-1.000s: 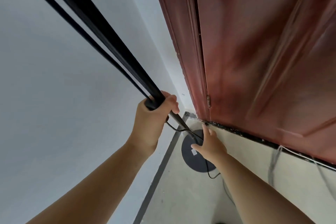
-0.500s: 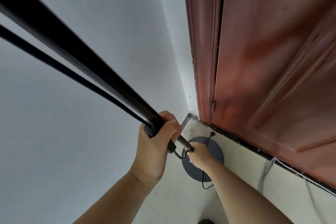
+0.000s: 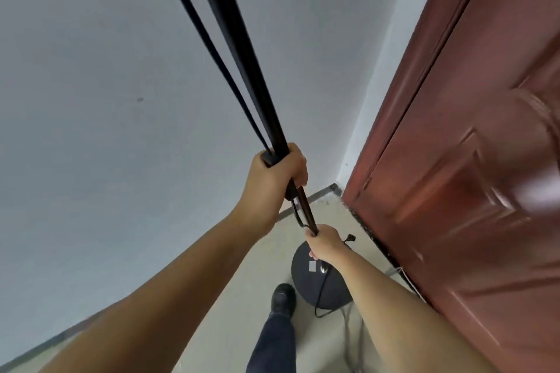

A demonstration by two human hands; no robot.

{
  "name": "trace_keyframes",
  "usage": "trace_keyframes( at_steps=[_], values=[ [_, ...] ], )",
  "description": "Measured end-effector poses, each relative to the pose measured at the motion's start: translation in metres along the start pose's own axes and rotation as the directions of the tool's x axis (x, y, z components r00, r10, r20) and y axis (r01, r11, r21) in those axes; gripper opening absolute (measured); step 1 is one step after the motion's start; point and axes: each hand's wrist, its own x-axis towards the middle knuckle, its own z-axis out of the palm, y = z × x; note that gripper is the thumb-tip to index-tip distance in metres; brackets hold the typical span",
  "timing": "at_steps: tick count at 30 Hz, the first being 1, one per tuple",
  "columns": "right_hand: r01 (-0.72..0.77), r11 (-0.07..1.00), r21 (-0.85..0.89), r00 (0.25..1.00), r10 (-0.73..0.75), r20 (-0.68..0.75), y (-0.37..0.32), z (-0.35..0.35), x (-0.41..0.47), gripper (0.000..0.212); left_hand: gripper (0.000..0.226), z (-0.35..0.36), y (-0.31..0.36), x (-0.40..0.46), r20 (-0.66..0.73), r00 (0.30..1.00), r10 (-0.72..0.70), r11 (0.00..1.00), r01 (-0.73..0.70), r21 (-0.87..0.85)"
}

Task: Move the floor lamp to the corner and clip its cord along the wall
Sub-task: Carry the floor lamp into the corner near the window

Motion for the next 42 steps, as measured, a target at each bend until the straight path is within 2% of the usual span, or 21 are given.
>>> trace_keyframes(
  at_steps=[3, 8, 11, 16, 21, 27, 32, 35, 42],
  values=[
    [0.002, 0.998, -0.058, 0.998, 0.001, 0.056, -0.02, 0.033, -0.06, 0.019, 0.033, -0.029, 0.037, -0.065, -0.093, 0.996, 0.012, 1.0, -0.015, -0.027],
    [0.058, 0.981, -0.183, 0.989, -0.032, 0.146, -0.053, 0.115, -0.145, 0.024, 0.032, -0.097, 0.077, -0.173, -0.251, 0.967, 0.04, 0.995, -0.062, -0.081],
    [0.103, 0.959, -0.265, 0.975, -0.045, 0.218, -0.072, 0.183, -0.187, 0.033, 0.031, -0.151, 0.09, -0.241, -0.358, 0.932, 0.049, 0.991, -0.091, -0.101],
    [0.196, 0.905, -0.377, 0.938, -0.061, 0.342, -0.101, 0.329, -0.259, 0.034, 0.032, -0.261, 0.1, -0.374, -0.531, 0.845, 0.057, 0.984, -0.138, -0.114],
    [0.323, 0.851, -0.415, 0.875, -0.101, 0.473, -0.131, 0.492, -0.339, 0.032, 0.034, -0.373, 0.114, -0.518, -0.703, 0.709, 0.057, 0.98, -0.173, -0.095],
    [0.454, 0.749, -0.483, 0.793, -0.092, 0.602, -0.167, 0.658, -0.429, 0.035, 0.031, -0.48, 0.139, -0.66, -0.821, 0.564, 0.086, 0.98, -0.196, -0.033],
    [0.558, 0.656, -0.508, 0.716, -0.072, 0.694, -0.203, 0.791, -0.494, 0.034, 0.031, -0.57, 0.157, -0.758, -0.9, 0.423, 0.104, 0.979, -0.202, 0.018],
    [0.639, 0.603, -0.478, 0.64, -0.071, 0.765, -0.223, 0.875, -0.526, 0.033, 0.031, -0.629, 0.163, -0.812, -0.935, 0.335, 0.121, 0.975, -0.219, 0.048],
    [0.746, 0.5, -0.44, 0.512, -0.009, 0.859, -0.278, 1.075, -0.597, 0.028, 0.028, -0.777, 0.188, -0.94, -0.987, 0.126, 0.105, 0.975, -0.209, 0.077]
  ],
)
